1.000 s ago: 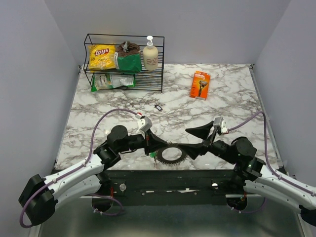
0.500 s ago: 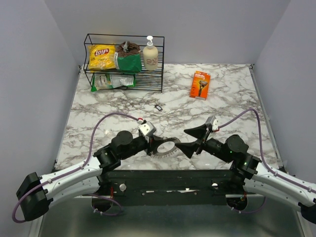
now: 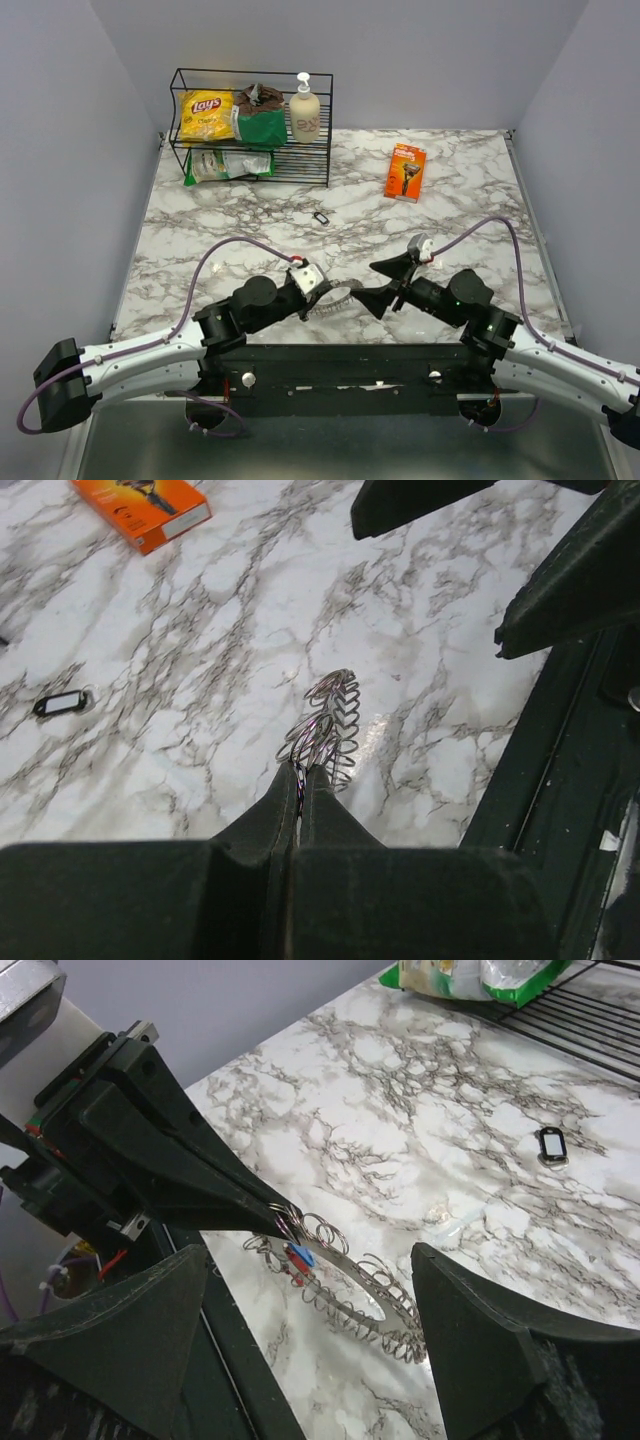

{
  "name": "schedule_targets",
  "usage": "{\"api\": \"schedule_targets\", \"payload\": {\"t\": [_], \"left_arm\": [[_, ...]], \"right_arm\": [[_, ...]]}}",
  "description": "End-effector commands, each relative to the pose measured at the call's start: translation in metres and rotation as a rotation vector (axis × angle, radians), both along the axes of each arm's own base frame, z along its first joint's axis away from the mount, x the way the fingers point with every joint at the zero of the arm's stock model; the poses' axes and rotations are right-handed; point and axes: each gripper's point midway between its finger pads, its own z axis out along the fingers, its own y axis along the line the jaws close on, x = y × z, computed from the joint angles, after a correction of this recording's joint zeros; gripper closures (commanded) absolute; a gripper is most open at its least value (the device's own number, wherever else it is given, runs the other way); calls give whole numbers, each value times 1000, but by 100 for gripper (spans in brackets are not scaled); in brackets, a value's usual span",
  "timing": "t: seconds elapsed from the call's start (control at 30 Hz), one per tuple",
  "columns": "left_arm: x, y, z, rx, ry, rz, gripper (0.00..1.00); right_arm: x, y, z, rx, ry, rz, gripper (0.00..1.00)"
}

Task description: Put the keys on the keyring

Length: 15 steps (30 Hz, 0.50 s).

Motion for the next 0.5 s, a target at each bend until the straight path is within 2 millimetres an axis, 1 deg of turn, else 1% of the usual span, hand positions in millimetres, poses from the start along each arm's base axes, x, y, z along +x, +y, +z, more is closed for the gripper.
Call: {"api": "schedule_targets", "payload": {"t": [0.0, 0.03, 0.07, 0.1, 0.13, 0.17, 0.2, 0.23, 0.27, 0.3, 0.33, 0.37, 0.4, 0.43, 0.47], "left_arm": [[24, 21, 25, -43, -35, 187, 100], [27, 28, 25, -32, -34, 220, 100], [33, 38, 27, -39, -39, 281, 100], [34, 46, 34, -54, -44, 312, 100], [37, 52, 38, -68, -43, 347, 100], [43, 63, 40, -72, -49, 414, 100], [43, 70, 43, -70, -50, 433, 100], [45, 74, 49, -80, -51, 457, 100], [46, 79, 52, -81, -51, 480, 100], [48, 86, 49, -57, -47, 509, 100], [51, 91, 56, -58, -49, 534, 100], [53, 95, 57, -60, -39, 555, 100], [56, 99, 56, -38, -37, 580, 100], [58, 104, 57, -15, -31, 598, 100], [59, 106, 58, -9, -28, 611, 100]], "right_arm": [[29, -5, 7, -7, 56, -127, 9], [34, -5, 2, -27, 83, -137, 9], [44, -10, -1, -37, 104, -172, 9], [49, -9, 6, -28, 113, -171, 9], [57, -8, -6, -52, 159, -189, 9], [68, -13, -8, -52, 183, -212, 9], [74, -14, -12, -53, 207, -222, 9], [81, -10, -17, -66, 242, -221, 9], [91, -12, -21, -77, 260, -245, 9], [98, -10, -24, -91, 274, -256, 10], [104, -10, -30, -118, 293, -269, 9], [119, 0, -36, -151, 322, -277, 9], [127, 3, -41, -180, 340, -282, 10], [132, 8, -50, -224, 371, -282, 10], [146, 21, -57, -254, 393, -276, 10]]}}
